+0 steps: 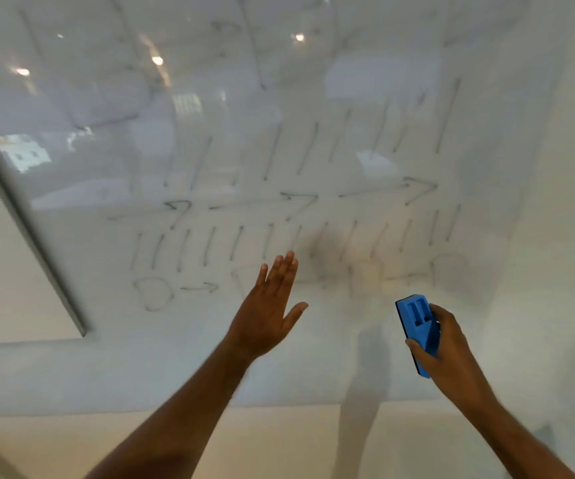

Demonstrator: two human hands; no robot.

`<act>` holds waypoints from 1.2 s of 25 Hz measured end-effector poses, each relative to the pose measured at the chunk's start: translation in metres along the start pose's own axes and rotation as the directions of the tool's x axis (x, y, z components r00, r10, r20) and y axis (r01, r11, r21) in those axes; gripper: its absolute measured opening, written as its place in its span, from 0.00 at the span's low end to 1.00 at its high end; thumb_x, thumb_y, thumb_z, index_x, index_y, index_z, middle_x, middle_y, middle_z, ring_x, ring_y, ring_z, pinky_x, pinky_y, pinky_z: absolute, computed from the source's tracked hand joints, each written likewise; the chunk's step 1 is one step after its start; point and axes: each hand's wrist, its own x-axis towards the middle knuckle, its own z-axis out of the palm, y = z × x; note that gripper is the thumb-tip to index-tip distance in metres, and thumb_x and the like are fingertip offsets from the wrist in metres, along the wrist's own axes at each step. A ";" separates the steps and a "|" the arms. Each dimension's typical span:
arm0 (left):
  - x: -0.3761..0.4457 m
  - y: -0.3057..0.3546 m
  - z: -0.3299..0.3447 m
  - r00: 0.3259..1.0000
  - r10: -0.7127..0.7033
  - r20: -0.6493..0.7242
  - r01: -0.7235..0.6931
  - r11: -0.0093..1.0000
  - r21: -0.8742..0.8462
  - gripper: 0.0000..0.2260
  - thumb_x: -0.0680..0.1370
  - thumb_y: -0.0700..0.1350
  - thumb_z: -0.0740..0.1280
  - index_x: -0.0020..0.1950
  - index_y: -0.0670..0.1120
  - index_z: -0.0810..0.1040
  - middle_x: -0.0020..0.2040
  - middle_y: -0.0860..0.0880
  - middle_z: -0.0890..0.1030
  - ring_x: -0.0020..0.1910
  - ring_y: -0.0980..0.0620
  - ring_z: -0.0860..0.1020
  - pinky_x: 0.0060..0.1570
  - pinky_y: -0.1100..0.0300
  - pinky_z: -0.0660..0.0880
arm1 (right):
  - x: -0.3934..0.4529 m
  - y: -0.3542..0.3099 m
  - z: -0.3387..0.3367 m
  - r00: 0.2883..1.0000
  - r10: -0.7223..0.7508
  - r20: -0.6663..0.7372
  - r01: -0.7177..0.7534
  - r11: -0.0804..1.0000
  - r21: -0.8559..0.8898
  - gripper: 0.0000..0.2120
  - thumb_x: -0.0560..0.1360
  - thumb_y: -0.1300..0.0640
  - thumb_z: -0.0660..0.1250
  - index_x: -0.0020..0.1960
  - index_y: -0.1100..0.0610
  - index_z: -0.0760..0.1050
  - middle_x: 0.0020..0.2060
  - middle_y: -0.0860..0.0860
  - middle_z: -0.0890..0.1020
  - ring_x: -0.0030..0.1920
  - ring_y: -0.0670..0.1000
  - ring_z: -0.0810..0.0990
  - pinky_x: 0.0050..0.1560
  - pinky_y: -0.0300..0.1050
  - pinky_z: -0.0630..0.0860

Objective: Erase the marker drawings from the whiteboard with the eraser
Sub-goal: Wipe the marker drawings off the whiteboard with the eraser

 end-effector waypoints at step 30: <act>0.139 -0.439 -0.356 0.657 -0.022 -0.754 0.249 0.950 0.189 0.33 0.89 0.56 0.52 0.89 0.39 0.50 0.89 0.42 0.50 0.89 0.44 0.46 0.87 0.50 0.40 | 0.165 -0.557 0.104 0.419 -0.858 -0.296 0.768 0.509 -0.388 0.37 0.74 0.50 0.77 0.78 0.48 0.64 0.61 0.38 0.72 0.58 0.27 0.65 0.66 0.52 0.61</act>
